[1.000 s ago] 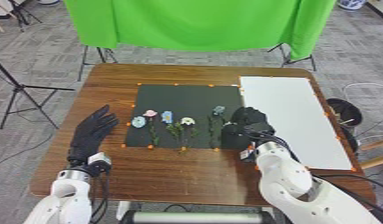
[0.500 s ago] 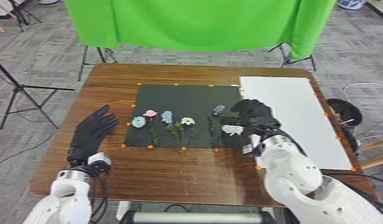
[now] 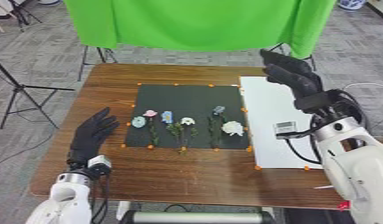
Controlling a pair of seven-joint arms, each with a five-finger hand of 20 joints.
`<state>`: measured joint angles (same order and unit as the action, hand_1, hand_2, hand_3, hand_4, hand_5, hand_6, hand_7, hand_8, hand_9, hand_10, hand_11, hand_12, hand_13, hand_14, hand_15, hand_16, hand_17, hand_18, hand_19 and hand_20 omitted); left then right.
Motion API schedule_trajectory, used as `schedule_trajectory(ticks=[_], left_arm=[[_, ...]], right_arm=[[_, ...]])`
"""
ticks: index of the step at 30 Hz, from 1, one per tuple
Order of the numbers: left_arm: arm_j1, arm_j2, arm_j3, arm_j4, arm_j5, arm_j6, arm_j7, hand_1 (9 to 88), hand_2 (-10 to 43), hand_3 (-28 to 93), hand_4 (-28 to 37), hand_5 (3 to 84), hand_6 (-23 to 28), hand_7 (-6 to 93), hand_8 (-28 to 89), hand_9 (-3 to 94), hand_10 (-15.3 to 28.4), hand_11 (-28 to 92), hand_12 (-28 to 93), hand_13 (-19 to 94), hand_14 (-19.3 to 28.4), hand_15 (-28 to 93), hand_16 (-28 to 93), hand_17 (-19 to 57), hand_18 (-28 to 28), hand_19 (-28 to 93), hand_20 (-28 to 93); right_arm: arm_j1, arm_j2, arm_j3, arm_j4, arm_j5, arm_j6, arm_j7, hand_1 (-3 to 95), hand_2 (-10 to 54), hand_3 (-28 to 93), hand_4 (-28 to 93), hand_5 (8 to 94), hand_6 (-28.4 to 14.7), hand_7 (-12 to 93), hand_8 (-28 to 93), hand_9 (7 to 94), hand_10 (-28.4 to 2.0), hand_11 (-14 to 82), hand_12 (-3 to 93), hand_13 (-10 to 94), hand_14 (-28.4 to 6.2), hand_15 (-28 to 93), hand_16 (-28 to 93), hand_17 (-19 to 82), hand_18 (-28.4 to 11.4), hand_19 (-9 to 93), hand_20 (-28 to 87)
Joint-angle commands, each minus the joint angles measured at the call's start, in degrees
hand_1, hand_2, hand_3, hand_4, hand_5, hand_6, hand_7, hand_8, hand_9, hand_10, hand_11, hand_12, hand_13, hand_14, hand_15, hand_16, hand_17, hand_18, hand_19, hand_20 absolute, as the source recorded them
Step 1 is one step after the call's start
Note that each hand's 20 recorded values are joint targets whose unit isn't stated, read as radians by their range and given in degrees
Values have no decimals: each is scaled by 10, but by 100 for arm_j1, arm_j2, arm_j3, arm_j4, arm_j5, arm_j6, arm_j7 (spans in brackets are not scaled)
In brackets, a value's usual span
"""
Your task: Arrange flowers
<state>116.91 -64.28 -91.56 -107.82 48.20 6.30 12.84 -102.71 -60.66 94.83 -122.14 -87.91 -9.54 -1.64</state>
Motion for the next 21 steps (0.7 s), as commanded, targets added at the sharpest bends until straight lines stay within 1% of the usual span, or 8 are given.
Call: schedule_trajectory(ticks=[1, 8, 10, 13, 15, 18, 20, 21], left_arm=[[147, -106, 43, -79, 122, 53, 79, 227, -47, 712, -273, 449, 9, 131, -72, 441, 130, 174, 120, 352, 172, 172, 18, 52, 116, 47, 172], [223, -126, 37, -180, 109, 86, 47, 223, -38, 708, -281, 449, 7, 134, -74, 441, 130, 174, 118, 353, 172, 174, 17, 53, 117, 48, 173], [227, -102, 42, -240, 109, 217, 42, 224, -29, 704, -282, 460, 0, 137, -75, 445, 130, 175, 117, 357, 170, 172, 14, 57, 112, 43, 170], [186, -78, 25, -312, 113, 314, 166, 228, -6, 693, -282, 496, -17, 147, -80, 458, 132, 181, 116, 372, 166, 169, 6, 69, 95, 34, 166], [169, -69, -30, -373, 191, 308, 229, 231, -1, 692, -282, 516, -24, 151, -83, 470, 133, 184, 115, 379, 163, 167, 1, 75, 88, 29, 166], [207, -82, -138, -514, 436, 381, 234, 234, 2, 691, -282, 525, -26, 153, -85, 478, 134, 187, 114, 385, 160, 169, -2, 80, 84, 28, 168], [237, -84, -147, -626, 440, 514, 245, 237, 6, 690, -282, 526, -26, 154, -86, 479, 134, 187, 113, 387, 159, 171, -5, 82, 82, 27, 170], [217, -110, -166, -650, 432, 466, 220, 259, 12, 687, -281, 523, -19, 152, -86, 480, 134, 188, 112, 388, 158, 171, -7, 84, 80, 26, 170]], right_arm=[[-551, -363, 38, 164, 3778, 188, -1037, -26, 0, 533, -282, 202, 8, 6, -54, 183, -122, -41, 77, 100, -154, -56, 70, -11, -185, 53, 116], [-904, -546, 109, 15, 3859, 291, -1187, -26, -12, 521, -283, 216, 5, 15, -60, 195, -109, -40, 82, 96, -130, -122, 167, -31, -148, 40, 110], [-961, -552, 128, 8, 3809, 226, -1192, -26, -11, 526, -283, 221, 4, 15, -61, 200, -108, -37, 82, 99, -128, -122, 170, -28, -144, 40, 112], [-1040, -623, 188, 31, 3770, 70, -1167, -26, -8, 549, -283, 230, 0, 18, -63, 223, -112, -24, 84, 116, -129, -115, 180, -6, -144, 42, 122], [-1078, -660, 229, 37, 3777, -54, -1050, -26, -11, 572, -283, 252, -1, 23, -64, 246, -118, -12, 86, 139, -135, -98, 187, 19, -150, 44, 132], [-1042, -673, 370, 91, 3608, -525, -734, -26, -20, 683, -261, 296, -5, 23, -59, 277, -128, 4, 86, 163, -140, -56, 167, 49, -160, 40, 157], [-1011, -662, 457, 126, 3543, -866, -570, -24, -17, 726, -226, 330, -11, 28, -58, 302, -138, 14, 89, 190, -143, -19, 146, 66, -168, 45, 166], [-1016, -644, 450, 126, 3530, -863, -567, -21, -12, 734, -217, 346, -13, 31, -59, 311, -142, 17, 91, 193, -145, -13, 142, 69, -170, 47, 168]])
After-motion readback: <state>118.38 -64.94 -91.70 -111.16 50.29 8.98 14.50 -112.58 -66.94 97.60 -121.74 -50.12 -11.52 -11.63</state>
